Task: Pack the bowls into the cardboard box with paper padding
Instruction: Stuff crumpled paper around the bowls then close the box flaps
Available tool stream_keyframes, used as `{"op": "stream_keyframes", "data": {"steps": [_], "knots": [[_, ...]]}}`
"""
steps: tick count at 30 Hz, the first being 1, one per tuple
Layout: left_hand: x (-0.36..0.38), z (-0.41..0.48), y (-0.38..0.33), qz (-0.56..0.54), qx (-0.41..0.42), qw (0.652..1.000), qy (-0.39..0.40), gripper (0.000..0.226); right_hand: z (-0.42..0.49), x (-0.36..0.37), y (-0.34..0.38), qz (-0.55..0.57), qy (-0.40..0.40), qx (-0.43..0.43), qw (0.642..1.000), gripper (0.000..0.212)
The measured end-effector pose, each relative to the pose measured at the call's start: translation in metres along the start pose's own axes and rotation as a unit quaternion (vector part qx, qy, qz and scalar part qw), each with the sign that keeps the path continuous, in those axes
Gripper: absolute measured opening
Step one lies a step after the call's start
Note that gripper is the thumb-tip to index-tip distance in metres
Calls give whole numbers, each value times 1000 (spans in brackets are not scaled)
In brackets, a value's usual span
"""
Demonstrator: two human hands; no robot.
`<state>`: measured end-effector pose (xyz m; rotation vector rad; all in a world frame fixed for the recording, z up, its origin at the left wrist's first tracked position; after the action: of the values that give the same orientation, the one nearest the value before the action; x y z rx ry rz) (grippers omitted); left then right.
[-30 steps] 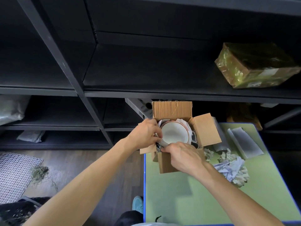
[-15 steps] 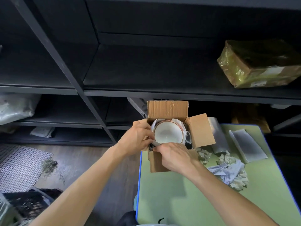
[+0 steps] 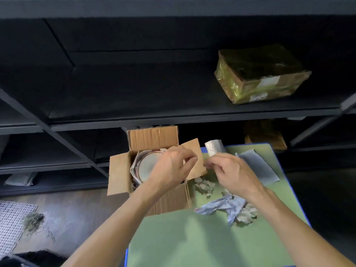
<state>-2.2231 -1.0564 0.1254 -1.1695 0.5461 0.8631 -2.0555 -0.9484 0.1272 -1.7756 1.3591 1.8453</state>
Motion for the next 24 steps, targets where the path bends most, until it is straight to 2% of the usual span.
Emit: {"op": "stream_keyframes", "data": {"steps": [3,6,11,13,16,19,22,24], "knots": [[36,24,-17,6,7,1000,24,21,11,-4,-53,-2,-6,67,998,32],[69,40,-28,8,4,998,65,26,26,11,-96,-43,34,139,989,37],[105,50,-19,32,-72,991,110,23,56,43,-114,-86,97,171,977,35],[110,48,-14,17,-96,989,113,24,71,57,-112,-117,125,182,968,44],[109,44,-10,-16,-133,985,107,22,95,80,-114,-164,157,220,949,71],[105,39,-4,-38,-167,980,103,21,108,96,-115,-176,211,266,924,75],[105,40,0,-40,-190,976,103,21,111,101,-116,-189,175,243,935,74],[108,44,1,-28,-207,972,104,22,106,92,-113,-160,157,227,948,71]]}}
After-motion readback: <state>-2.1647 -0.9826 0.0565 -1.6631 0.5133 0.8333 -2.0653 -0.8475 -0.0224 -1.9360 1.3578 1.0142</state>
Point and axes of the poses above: each hand's wrist, its own z-axis towards the middle knuckle, its own x-axis out of the palm, y = z × x, the point moved 1 cm from there along z, towards the middle knuckle, and after that the axes turned 14 degrees about x, right-handed, at the moved point
